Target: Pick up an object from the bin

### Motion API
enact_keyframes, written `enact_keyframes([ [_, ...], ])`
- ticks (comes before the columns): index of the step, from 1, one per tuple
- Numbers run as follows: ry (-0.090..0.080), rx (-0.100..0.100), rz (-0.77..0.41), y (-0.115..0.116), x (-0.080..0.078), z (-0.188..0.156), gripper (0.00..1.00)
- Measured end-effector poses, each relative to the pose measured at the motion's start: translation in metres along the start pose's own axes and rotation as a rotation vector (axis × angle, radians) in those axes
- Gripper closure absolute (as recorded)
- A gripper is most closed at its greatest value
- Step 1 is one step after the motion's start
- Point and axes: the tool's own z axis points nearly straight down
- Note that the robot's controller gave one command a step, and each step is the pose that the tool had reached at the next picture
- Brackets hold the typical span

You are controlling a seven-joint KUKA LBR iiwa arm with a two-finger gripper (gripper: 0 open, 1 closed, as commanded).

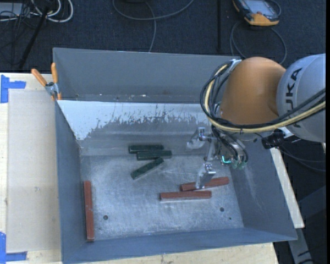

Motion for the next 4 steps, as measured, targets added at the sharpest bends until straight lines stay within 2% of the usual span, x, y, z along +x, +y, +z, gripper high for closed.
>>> enact_keyframes([
  [1,-0.008,0.0,0.0,0.0,-0.002,-0.004,0.0],
  [2,-0.015,0.0,-0.042,-0.014,0.007,0.043,0.0],
  [3,-0.014,0.0,-0.224,-0.006,0.079,0.111,1.0],
  [4,-0.014,0.0,-0.225,-0.006,0.079,0.111,1.0],
])
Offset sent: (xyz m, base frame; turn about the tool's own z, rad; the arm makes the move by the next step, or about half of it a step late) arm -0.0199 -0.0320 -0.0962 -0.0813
